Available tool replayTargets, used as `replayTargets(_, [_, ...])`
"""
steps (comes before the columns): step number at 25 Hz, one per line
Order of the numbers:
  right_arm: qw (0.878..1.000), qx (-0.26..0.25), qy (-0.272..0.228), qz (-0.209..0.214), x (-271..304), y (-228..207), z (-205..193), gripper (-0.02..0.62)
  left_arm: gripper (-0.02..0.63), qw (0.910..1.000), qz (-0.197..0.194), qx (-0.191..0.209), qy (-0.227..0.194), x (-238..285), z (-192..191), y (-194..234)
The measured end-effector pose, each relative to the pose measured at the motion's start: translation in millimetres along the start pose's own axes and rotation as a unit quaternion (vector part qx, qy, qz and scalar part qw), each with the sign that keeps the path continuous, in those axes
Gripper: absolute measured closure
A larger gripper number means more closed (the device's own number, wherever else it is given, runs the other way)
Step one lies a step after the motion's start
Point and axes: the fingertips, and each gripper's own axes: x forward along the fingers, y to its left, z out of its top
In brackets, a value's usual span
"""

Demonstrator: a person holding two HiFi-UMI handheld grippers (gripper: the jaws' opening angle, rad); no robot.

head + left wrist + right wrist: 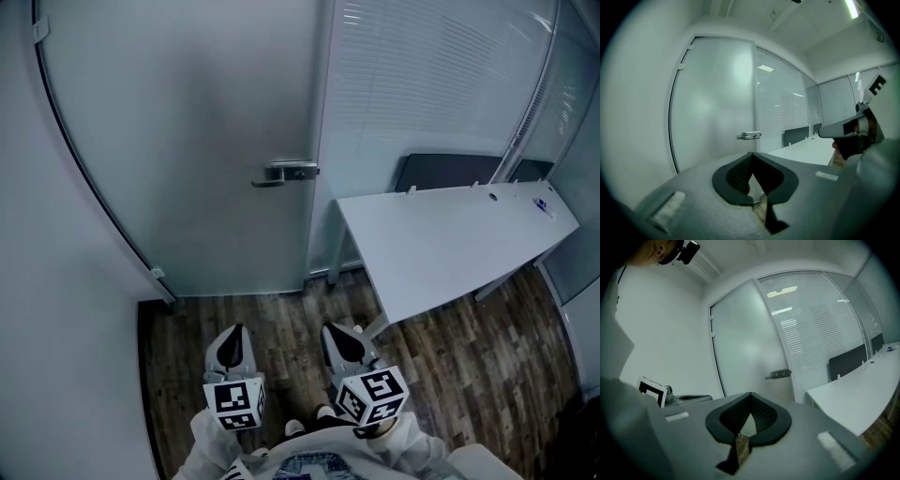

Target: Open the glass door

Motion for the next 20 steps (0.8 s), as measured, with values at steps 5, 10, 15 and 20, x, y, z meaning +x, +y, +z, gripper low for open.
replayTargets(5, [1.000,0.002,0.007,0.007,-17.0,4.0,-6.5,0.592,0.604,0.9999,0.007,0.013,0.003,-19.5,-4.7,-13.0])
replayTargets(10, [1.000,0.003,0.000,0.009,-36.8,-2.1,-2.3,0.592,0.604,0.9996,0.000,0.027,-0.007,-25.2,0.2,-37.8])
replayTargets(15, [1.000,0.008,0.001,0.002,-53.7,-21.3,-7.0,0.592,0.604,0.9993,-0.003,0.034,-0.015,-31.5,4.6,-64.1])
replayTargets(20, [1.000,0.010,-0.001,0.005,-60.4,-26.6,-6.6,0.592,0.604,0.9996,-0.003,0.027,-0.008,-34.2,0.6,-75.2])
